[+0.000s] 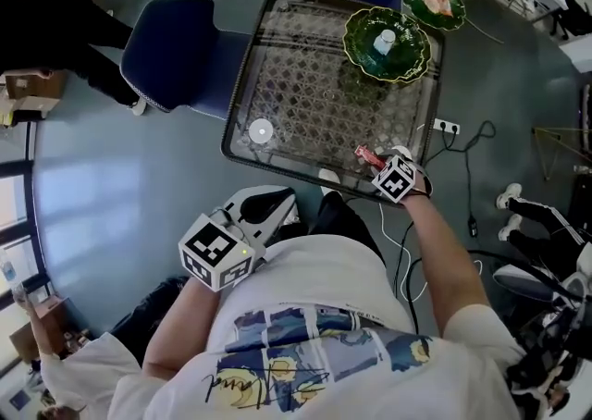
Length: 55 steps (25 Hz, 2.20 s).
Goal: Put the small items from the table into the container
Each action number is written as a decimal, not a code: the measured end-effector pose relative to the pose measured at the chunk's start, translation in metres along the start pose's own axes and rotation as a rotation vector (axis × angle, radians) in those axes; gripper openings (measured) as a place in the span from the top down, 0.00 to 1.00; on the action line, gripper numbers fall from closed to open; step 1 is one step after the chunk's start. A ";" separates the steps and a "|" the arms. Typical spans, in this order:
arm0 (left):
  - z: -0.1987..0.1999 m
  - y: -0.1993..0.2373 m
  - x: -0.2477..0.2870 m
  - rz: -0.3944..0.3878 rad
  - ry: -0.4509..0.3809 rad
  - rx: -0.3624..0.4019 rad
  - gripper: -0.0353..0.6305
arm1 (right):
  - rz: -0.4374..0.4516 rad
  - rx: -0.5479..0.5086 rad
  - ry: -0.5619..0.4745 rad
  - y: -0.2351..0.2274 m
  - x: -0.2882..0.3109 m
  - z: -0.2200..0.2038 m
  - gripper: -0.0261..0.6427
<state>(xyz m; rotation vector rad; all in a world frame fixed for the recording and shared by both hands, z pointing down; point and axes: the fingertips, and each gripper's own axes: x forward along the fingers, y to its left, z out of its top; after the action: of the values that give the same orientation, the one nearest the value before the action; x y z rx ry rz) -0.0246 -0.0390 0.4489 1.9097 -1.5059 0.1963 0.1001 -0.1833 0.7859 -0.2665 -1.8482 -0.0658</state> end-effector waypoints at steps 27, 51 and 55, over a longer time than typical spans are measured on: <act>0.023 -0.006 0.029 -0.073 -0.073 0.029 0.93 | -0.271 0.288 -0.240 -0.158 -0.214 0.064 0.80; 0.010 0.031 -0.020 0.203 -0.137 -0.112 0.93 | -0.318 0.179 -0.223 -0.277 -0.163 0.166 0.80; 0.012 0.029 -0.019 0.214 -0.139 -0.118 0.93 | -0.322 0.157 -0.245 -0.279 -0.160 0.174 0.80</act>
<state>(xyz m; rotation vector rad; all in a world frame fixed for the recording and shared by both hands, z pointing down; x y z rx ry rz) -0.0605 -0.0339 0.4425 1.6984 -1.7759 0.0693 -0.0811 -0.4470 0.6080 0.1407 -2.1138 -0.1132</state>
